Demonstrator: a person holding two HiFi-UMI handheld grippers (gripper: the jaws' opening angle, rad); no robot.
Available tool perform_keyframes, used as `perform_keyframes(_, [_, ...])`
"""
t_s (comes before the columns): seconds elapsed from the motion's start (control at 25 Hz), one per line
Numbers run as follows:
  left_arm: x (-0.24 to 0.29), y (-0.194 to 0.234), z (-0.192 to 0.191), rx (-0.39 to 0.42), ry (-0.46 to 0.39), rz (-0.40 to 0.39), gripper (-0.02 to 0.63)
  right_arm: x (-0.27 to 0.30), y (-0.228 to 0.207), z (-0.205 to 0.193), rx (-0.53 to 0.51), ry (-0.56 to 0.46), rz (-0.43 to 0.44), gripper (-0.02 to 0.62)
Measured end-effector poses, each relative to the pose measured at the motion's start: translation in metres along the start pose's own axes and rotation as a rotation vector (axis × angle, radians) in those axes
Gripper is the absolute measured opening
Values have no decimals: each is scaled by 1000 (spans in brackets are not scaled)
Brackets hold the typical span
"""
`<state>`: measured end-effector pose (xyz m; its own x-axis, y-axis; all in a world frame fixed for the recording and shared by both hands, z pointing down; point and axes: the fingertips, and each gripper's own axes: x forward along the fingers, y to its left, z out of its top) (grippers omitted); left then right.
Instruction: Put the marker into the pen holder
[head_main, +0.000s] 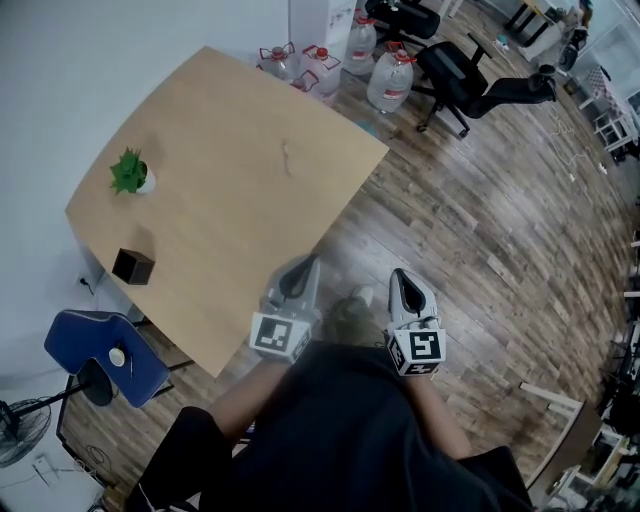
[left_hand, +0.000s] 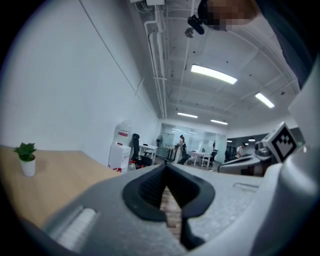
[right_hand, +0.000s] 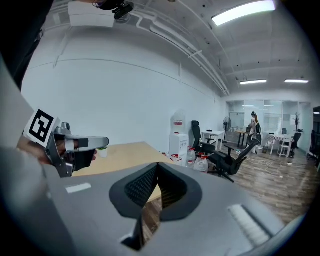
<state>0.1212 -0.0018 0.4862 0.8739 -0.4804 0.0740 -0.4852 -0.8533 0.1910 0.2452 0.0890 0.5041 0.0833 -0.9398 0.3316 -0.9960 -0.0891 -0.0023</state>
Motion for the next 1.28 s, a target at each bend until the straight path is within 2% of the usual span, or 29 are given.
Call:
perform_keyframes(0.28, [56, 3, 11, 10, -35, -5, 3, 51, -45, 20, 20, -47, 35, 3])
perform_keyframes(0.44, [104, 23, 20, 32, -42, 51, 3, 97, -83, 35, 20, -70, 69, 3])
perform_keyframes(0.6, [160, 35, 31, 60, -27, 98, 3, 139, -132, 67, 43, -110, 107, 3])
perform_keyframes(0.72, [197, 41, 38, 97, -9, 150, 3, 170, -160, 87, 82, -119, 176, 3])
perform_keyframes(0.88, [233, 56, 47, 112, 7, 220, 3, 211, -176, 102, 76, -101, 271, 3])
perform_keyframes(1.08, [259, 72, 44, 112, 29, 319, 3, 247, -183, 96, 84, -57, 397, 3])
perform_keyframes(1.28, [280, 92, 30, 92, 55, 397, 3, 280, -193, 94, 67, -35, 481, 3])
